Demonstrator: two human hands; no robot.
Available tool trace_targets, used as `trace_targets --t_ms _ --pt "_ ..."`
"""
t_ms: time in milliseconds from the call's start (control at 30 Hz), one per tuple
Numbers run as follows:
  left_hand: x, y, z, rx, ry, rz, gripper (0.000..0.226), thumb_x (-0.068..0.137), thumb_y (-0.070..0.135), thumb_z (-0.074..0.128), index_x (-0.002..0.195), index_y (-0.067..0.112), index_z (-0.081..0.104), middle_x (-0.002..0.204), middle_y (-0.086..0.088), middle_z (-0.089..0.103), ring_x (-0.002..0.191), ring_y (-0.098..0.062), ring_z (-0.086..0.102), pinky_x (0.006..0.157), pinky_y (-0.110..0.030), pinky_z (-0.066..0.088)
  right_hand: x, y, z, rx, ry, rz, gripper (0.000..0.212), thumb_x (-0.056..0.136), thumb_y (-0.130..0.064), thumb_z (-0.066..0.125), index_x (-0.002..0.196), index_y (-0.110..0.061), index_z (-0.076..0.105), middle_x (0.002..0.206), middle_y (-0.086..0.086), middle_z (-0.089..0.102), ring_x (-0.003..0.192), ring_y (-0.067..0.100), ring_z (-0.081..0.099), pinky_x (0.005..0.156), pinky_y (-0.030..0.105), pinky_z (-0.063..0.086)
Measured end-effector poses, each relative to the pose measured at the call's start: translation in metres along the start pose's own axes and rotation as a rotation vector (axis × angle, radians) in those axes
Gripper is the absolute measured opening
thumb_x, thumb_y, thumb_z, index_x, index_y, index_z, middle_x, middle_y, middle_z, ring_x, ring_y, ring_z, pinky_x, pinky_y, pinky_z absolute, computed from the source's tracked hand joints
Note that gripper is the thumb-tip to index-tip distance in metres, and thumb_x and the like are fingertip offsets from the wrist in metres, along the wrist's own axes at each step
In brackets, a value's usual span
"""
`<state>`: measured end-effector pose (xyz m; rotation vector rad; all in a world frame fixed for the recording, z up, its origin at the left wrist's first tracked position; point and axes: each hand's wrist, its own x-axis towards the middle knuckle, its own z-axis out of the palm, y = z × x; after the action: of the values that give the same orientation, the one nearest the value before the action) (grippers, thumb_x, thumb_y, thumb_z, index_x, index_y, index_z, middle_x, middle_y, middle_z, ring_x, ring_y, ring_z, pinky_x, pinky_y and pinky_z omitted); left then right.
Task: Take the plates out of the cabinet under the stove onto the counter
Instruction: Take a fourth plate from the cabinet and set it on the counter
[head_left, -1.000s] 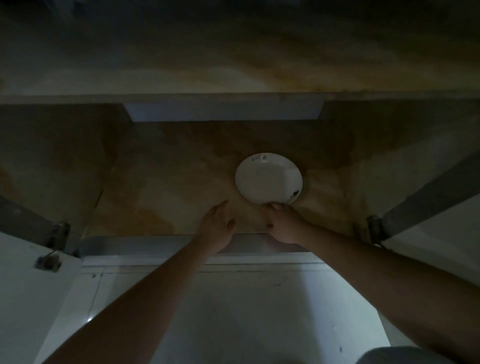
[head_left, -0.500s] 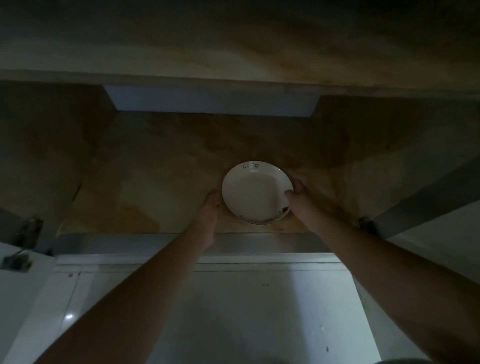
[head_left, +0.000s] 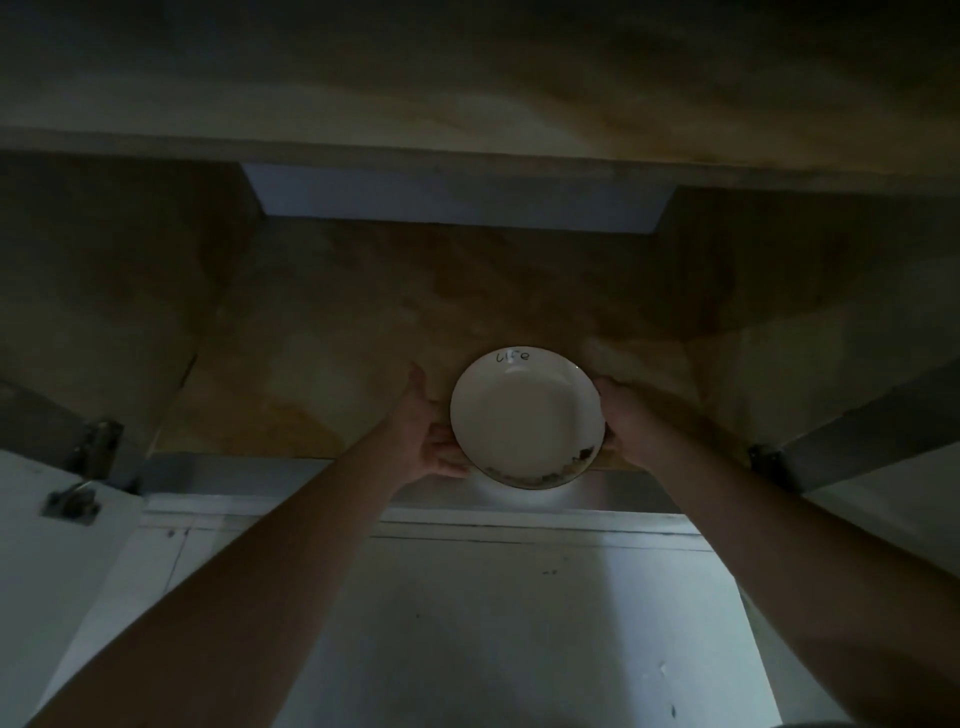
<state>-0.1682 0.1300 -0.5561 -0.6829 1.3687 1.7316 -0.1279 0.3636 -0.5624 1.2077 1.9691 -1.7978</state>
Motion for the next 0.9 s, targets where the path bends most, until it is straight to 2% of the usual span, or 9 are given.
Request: trace_targets --t_ms 133,233,333,433,533,667,767,900 --pt "-0.003 -0.009 -0.006 0.005 -0.001 0.058 0.094 0.086 0.081 0.013 0.115 0.008 0.065 0.121 -0.026 0.062 0.101 -0.04 0.063 0.09 -0.061 0.05 -0.015 -0.004 0.003 0.045 -0.07 0.019 0.042 0.1 -0.044 0.041 0.128 -0.019 0.059 0.127 0.01 0.062 0.115 0.032 0.057 0.094 0.046 0.05" --pt "-0.01 -0.008 -0.014 -0.003 0.035 0.097 0.085 0.088 0.079 0.012 0.101 0.016 0.067 0.101 -0.019 0.068 0.09 -0.036 0.066 0.075 -0.054 0.056 -0.024 -0.007 0.009 0.061 -0.094 0.03 0.033 0.098 -0.04 0.043 0.114 -0.019 0.064 0.114 0.009 0.067 0.104 0.03 0.061 0.078 0.042 0.054" --pt "-0.019 -0.001 -0.028 0.028 0.084 0.13 0.079 0.09 0.077 0.016 0.101 0.016 0.065 0.101 -0.014 0.068 0.089 -0.033 0.067 0.069 -0.049 0.057 -0.033 -0.011 0.018 0.058 -0.122 0.022 0.026 0.098 -0.036 0.042 0.099 -0.022 0.063 0.101 0.005 0.068 0.093 0.024 0.062 0.059 0.034 0.049" --pt "-0.028 0.004 -0.044 0.115 0.114 0.182 0.071 0.092 0.073 0.023 0.106 0.017 0.063 0.109 -0.012 0.068 0.093 -0.031 0.067 0.073 -0.049 0.057 -0.039 -0.015 0.028 0.072 -0.167 0.033 0.028 0.098 -0.035 0.041 0.101 -0.019 0.063 0.101 0.008 0.068 0.097 0.028 0.062 0.061 0.036 0.05" --pt "-0.038 0.005 -0.062 0.166 0.14 0.229 0.057 0.096 0.065 0.033 0.106 0.018 0.064 0.104 -0.01 0.071 0.096 -0.03 0.068 0.077 -0.049 0.057 -0.044 -0.016 0.037 0.113 -0.224 0.048 0.031 0.099 -0.036 0.04 0.105 -0.016 0.062 0.105 0.01 0.066 0.1 0.03 0.062 0.066 0.041 0.053" --pt "-0.048 0.004 -0.089 0.133 0.175 0.295 0.034 0.099 0.042 0.046 0.102 0.015 0.065 0.1 -0.009 0.069 0.09 -0.025 0.067 0.067 -0.044 0.058 -0.05 -0.014 0.047 0.164 -0.314 0.067 0.032 0.101 -0.035 0.039 0.106 -0.013 0.061 0.108 0.011 0.064 0.099 0.029 0.062 0.065 0.041 0.054" --pt "-0.056 0.0 -0.105 0.089 0.164 0.342 0.027 0.098 0.034 0.048 0.106 0.018 0.068 0.101 -0.004 0.074 0.091 -0.022 0.069 0.057 -0.041 0.059 -0.052 -0.014 0.051 0.17 -0.354 0.045 0.032 0.102 -0.035 0.038 0.109 -0.013 0.061 0.113 0.012 0.063 0.101 0.029 0.062 0.066 0.041 0.055" --pt "-0.077 -0.003 -0.112 0.055 0.137 0.361 0.026 0.096 0.034 0.051 0.108 0.02 0.069 0.099 -0.002 0.075 0.096 -0.02 0.069 0.062 -0.045 0.059 -0.066 -0.015 0.054 0.138 -0.394 0.039 0.033 0.102 -0.036 0.039 0.112 -0.015 0.063 0.108 0.012 0.067 0.102 0.03 0.063 0.067 0.042 0.058"
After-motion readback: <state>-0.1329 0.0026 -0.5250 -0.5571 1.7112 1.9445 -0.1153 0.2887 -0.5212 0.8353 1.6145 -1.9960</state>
